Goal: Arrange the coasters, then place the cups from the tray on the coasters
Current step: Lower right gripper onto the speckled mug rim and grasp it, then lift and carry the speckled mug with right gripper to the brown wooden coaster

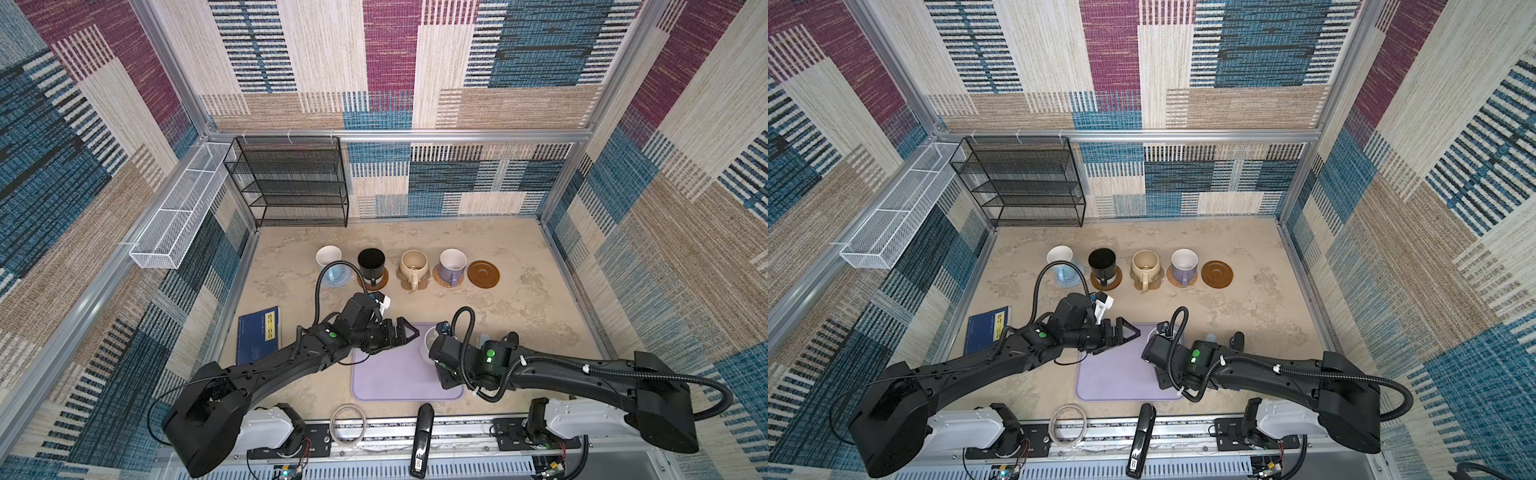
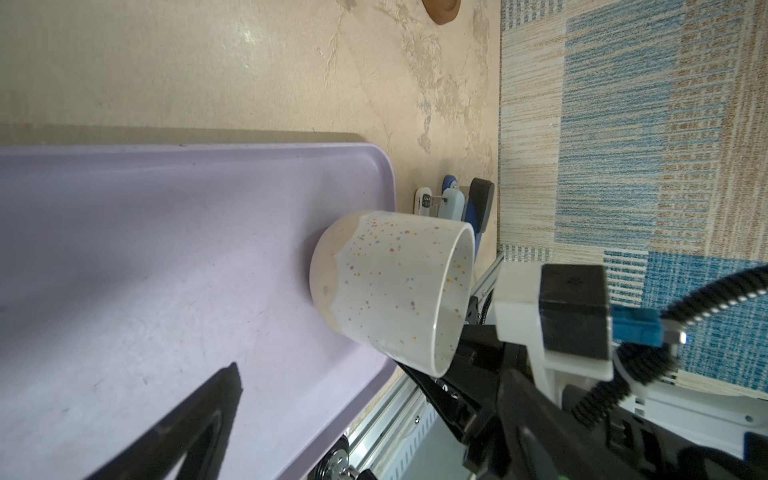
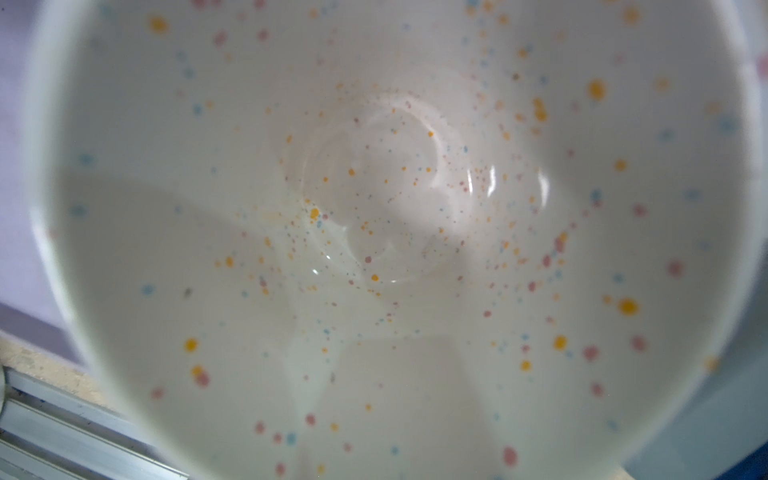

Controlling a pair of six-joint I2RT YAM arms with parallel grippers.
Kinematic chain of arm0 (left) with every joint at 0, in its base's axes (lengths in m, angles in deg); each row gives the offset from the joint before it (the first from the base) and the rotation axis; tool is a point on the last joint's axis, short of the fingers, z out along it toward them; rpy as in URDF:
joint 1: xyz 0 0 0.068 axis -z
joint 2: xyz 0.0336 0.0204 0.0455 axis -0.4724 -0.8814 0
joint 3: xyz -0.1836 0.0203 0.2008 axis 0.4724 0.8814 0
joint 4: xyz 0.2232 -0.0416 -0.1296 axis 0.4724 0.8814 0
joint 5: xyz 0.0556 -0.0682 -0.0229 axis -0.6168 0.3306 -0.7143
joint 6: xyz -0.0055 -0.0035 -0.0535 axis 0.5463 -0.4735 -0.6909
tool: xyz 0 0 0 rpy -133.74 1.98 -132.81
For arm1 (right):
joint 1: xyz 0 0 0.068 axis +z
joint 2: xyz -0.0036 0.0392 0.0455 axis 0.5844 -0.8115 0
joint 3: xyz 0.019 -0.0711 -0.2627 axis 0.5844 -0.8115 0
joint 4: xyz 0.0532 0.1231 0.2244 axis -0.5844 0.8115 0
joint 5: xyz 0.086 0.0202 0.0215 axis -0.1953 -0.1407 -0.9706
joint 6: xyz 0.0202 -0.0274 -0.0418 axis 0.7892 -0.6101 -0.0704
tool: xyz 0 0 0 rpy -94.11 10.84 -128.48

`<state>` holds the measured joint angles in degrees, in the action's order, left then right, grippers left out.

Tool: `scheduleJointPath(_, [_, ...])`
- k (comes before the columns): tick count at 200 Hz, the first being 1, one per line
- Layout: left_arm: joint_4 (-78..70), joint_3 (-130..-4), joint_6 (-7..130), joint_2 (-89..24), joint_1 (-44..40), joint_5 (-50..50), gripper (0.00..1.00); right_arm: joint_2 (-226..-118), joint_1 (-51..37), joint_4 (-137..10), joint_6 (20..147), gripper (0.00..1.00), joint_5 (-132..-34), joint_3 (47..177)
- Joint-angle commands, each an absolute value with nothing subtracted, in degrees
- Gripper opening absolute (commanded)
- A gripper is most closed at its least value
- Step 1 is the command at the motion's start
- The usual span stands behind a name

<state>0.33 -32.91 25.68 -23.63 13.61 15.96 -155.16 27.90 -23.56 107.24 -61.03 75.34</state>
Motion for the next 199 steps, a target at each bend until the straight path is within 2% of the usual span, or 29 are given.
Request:
scheduleJointPath(1, [-0.8,-32.7,25.7,-22.9,13.6,14.7,1.00,-154.3,27.9,-24.7,106.8,0.00,-60.6,76.1])
scheduleJointPath(85, [-2.2,-31.6,24.7,-19.9,13.6,14.0,1.00,-150.3,26.8,-22.5,105.3,0.00,-58.8,78.2])
scheduleJointPath(137, [-8.9,-31.3,23.3,-18.8,13.6,15.2,1.00,-147.5,21.3,-23.0,101.8,0.00,-59.6,79.1])
scheduleJointPath(199, [3.5,-43.8,31.0,-19.1,13.5,9.8,1.00,-145.4,14.3,-18.3,96.1,0.00,-54.7,88.8])
